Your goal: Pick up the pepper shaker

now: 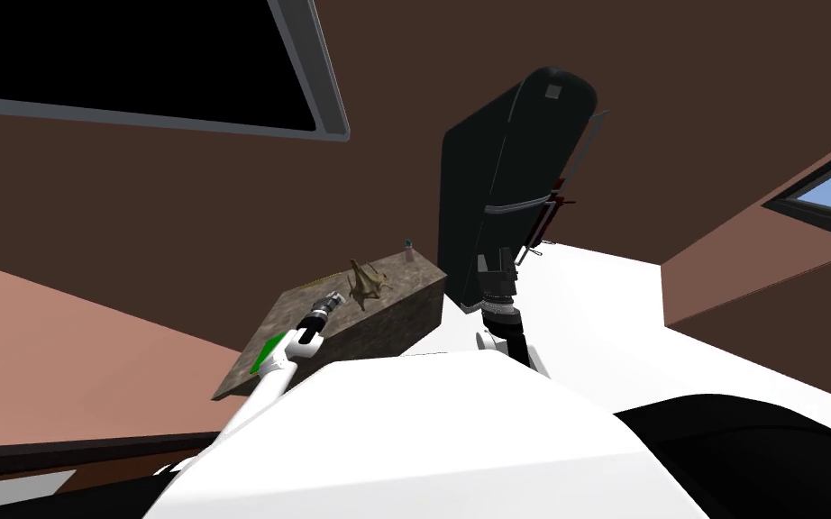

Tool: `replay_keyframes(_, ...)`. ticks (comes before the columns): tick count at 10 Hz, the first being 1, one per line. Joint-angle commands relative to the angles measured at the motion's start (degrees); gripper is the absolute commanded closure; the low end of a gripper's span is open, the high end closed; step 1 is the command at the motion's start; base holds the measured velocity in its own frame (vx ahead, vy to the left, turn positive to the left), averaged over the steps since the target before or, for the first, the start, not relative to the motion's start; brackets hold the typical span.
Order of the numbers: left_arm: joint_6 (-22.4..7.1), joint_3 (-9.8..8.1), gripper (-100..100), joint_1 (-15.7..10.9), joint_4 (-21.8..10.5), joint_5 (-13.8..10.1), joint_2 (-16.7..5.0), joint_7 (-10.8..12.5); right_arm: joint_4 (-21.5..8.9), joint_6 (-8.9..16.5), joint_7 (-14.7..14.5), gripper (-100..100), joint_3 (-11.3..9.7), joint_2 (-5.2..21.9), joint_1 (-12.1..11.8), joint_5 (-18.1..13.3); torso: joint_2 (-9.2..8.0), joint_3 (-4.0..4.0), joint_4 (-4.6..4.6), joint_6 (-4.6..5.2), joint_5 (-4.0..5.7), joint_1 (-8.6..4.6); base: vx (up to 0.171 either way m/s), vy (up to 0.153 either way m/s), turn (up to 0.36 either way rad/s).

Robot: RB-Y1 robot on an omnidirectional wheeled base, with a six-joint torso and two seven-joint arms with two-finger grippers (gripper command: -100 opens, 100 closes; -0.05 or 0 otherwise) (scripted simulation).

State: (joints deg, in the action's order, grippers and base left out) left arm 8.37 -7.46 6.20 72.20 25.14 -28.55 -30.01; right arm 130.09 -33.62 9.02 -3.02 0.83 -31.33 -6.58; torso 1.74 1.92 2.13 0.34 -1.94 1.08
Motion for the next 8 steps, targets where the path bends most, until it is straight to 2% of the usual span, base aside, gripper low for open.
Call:
replay_keyframes(1, -2.9, -0.86, 100, 2.9, 2.9, 0.1, 0.9, 0.0, 0.0, 0.0, 0.0, 0, 0.0, 0.0, 0.0, 0.0, 0.00, 0.00, 0.00, 0.00, 0.00, 0.00, -0.002, 0.030, -0.144)
replay_keyframes(2, -2.9, -0.86, 100, 4.0, 4.2, 0.1, 0.9, 0.0, 0.0, 0.0, 0.0, 0, 0.0, 0.0, 0.0, 0.0, -0.01, 0.01, 0.03, 0.00, -0.05, 0.10, -0.004, 0.048, -0.099)
replay_keyframes(3, -2.9, -0.86, 100, 4.0, 6.3, 0.1, 0.9, 0.0, 0.0, 0.0, 0.0, 0, 0.0, 0.0, 0.0, 0.0, -0.03, 0.00, 0.03, -0.06, -0.05, 0.18, -0.004, 0.027, 0.006)
replay_keyframes(4, -5.7, -1.77, 100, 6.9, 8.1, 0.1, 1.8, 0.0, 0.0, 0.0, 0.0, 0, 0.0, 0.0, 0.0, 0.0, -0.02, -0.02, -0.01, -0.04, 0.00, 0.09, -0.005, 0.046, -0.122)
replay_keyframes(6, -5.7, -1.77, 100, 7.9, 12.1, 0.1, 1.8, 0.0, 0.0, 0.0, 0.0, 0, 0.0, 0.0, 0.0, 0.0, -0.05, -0.02, 0.00, -0.06, -0.02, 0.19, -0.006, 0.036, -0.048)
replay_keyframes(7, -5.9, -1.61, 100, 8.2, 11.3, -0.1, 1.5, 0.2, 0.0, 0.0, 0.0, 0, 0.0, 0.0, 0.0, 0.0, -0.04, -0.03, -0.03, -0.03, 0.03, 0.07, -0.001, 0.008, 0.004)
replay_keyframes(8, -6.0, -1.65, 0, 8.2, 11.6, -0.1, 1.4, 0.3, 0.0, 0.0, 0.0, 0, 0.0, 0.0, 0.0, 0.0, -0.01, 0.00, 0.01, -0.02, 0.00, 0.01, 0.000, 0.000, 0.000)
